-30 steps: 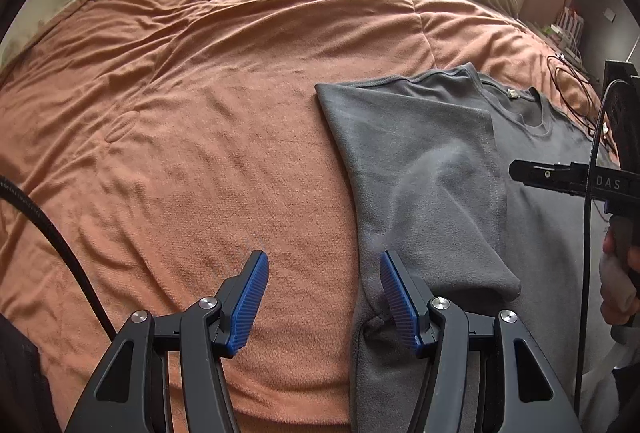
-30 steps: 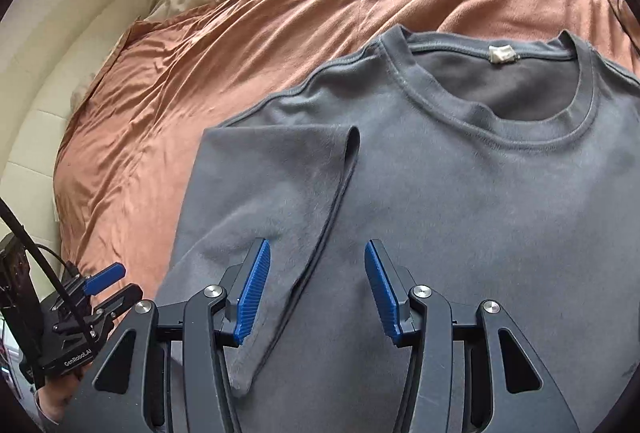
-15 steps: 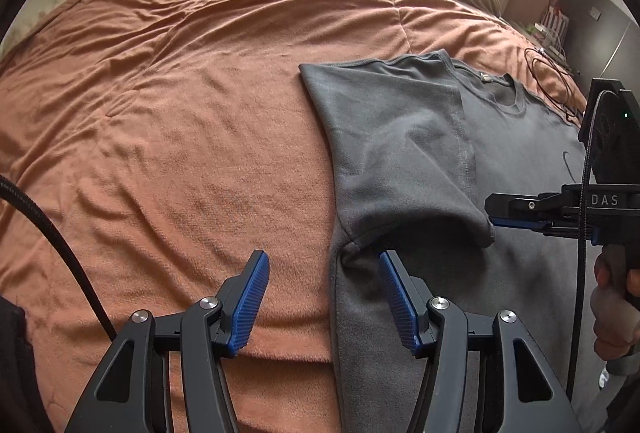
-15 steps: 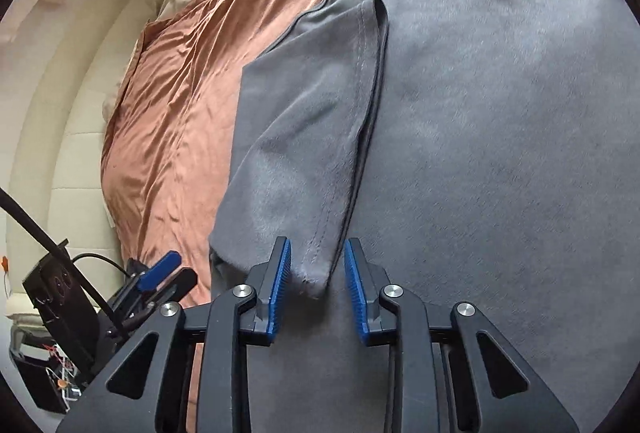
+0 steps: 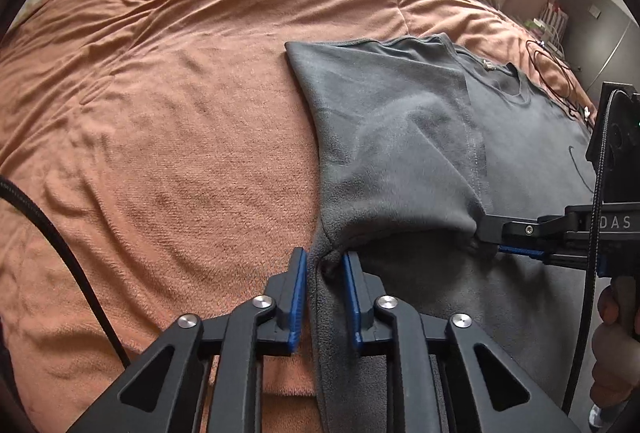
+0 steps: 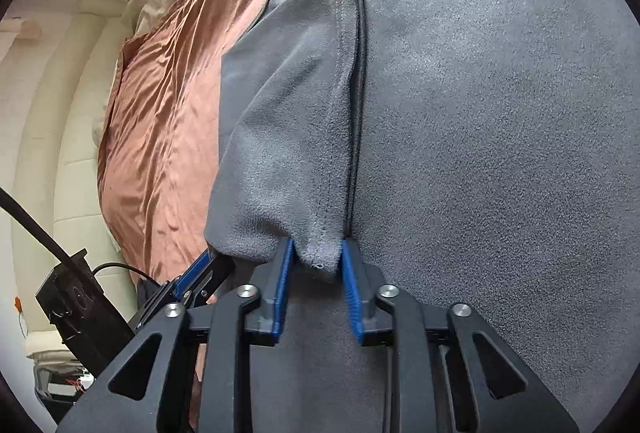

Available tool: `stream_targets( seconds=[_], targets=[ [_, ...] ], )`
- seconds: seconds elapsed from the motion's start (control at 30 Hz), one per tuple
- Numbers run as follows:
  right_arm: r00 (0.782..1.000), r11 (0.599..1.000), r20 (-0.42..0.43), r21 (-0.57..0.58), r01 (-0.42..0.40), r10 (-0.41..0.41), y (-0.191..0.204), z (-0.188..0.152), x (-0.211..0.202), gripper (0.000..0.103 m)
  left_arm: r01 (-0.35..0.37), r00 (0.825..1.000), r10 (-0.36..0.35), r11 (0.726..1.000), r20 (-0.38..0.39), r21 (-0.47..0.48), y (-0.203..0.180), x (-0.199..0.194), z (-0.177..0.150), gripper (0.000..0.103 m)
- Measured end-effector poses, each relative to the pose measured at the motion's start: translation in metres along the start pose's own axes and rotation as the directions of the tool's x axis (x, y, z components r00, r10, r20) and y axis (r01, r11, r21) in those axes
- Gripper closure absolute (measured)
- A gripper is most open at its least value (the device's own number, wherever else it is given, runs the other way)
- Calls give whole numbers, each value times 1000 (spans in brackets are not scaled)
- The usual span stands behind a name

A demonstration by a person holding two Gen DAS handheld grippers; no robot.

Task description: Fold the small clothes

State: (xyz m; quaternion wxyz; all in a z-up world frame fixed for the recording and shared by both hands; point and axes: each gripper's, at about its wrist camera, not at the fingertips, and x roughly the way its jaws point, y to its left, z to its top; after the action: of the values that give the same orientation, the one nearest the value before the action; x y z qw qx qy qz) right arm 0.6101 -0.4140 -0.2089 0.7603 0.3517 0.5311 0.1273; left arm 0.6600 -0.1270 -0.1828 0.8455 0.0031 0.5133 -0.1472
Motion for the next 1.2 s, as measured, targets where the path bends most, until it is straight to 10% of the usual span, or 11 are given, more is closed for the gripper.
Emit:
stream_targets(
  seconds=[0.63, 0.8, 0.97, 1.2],
  targets=[
    [987, 981, 87, -126, 146, -135, 26, -22, -41, 102, -42, 999, 42, 999, -10, -8, 0, -23, -12, 93],
    [979, 971, 161, -185, 151, -122, 38, -18, -55, 51, -29, 999, 29, 1000, 20, 0, -4, -35, 1, 93],
    [989, 976, 147, -210, 57, -27, 40, -13, -47, 52, -21, 999, 21, 1000, 33, -16, -11, -20, 24, 93],
    [998, 985, 60, -172, -14, 25, 16, -7, -20, 86, 32, 999, -31, 999, 27, -28, -21, 4, 34, 93]
  ],
)
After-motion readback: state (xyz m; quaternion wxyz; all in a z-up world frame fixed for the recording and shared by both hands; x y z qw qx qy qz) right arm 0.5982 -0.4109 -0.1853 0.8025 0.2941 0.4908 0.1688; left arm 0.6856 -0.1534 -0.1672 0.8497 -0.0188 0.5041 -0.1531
